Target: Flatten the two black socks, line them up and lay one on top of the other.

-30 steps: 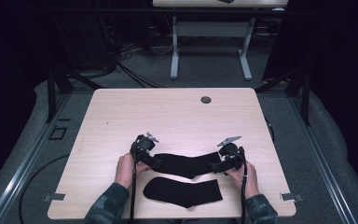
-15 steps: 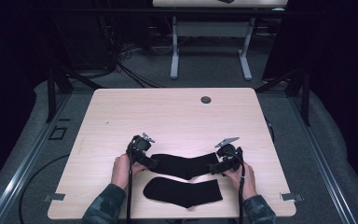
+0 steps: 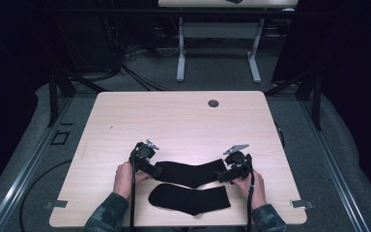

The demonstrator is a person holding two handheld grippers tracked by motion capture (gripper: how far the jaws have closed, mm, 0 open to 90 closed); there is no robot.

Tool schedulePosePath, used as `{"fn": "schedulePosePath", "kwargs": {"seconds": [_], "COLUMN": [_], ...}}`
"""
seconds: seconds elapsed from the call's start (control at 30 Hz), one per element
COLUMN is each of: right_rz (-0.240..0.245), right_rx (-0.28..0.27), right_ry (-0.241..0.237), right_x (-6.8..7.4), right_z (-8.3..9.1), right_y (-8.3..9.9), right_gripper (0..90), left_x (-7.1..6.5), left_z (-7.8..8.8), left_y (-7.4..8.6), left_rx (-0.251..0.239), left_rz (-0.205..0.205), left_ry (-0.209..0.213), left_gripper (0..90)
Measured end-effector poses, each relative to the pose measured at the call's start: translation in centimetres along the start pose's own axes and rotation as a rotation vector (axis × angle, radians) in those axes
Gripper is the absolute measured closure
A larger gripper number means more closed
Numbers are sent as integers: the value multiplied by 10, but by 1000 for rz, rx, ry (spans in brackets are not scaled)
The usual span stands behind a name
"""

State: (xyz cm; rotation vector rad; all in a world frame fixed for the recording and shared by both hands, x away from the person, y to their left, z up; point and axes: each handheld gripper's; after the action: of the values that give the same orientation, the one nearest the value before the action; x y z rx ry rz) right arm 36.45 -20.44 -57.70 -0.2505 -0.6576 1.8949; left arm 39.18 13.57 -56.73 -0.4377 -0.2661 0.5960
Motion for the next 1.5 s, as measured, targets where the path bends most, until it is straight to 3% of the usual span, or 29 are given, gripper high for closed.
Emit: {"fn": "schedulePosePath", "kwargs": {"seconds": [0.27,0.53,0.73,0.83,0.9,0.97,1.17,1.5], "right_rz": [8,7,9,0,-17,-17,-20,-35], "right_rx": [-4,7,3,-10,-35,-48,-109,-197], "right_ry": [-6,-8,-9,-35,-44,-41,-53,-28], "right_x": [0,-13,-15,-16,-17,-19,-18,-27], "right_z": [0,3,2,3,7,15,40,79], "right_y": [1,0,0,-1,-2,-3,0,13], "right_gripper": [0,0,0,0,0,0,0,0], "left_x": [-3,-9,-7,-7,-7,-5,-3,-9], "left_z": [2,-3,-4,-1,6,12,40,74], "left_y": [0,-8,-8,-8,-8,-7,-3,26], "left_rx": [10,2,-10,-32,-59,-74,-130,-173], "left_rz": [-9,-24,-19,-13,-14,-4,-1,9], "left_ry": [-15,7,28,7,-14,-6,-61,-127], "left_gripper": [114,112,91,60,47,40,34,29]}}
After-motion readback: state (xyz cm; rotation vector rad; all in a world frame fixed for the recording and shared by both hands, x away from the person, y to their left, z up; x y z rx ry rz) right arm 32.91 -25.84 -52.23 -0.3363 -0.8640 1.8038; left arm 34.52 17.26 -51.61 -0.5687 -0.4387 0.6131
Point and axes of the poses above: each handheld gripper's, and its own axes: z roughly backward along the jaws, y roughly out of its underside, x roughly to its left, and after that the axes turned 13 degrees about -z, right-handed
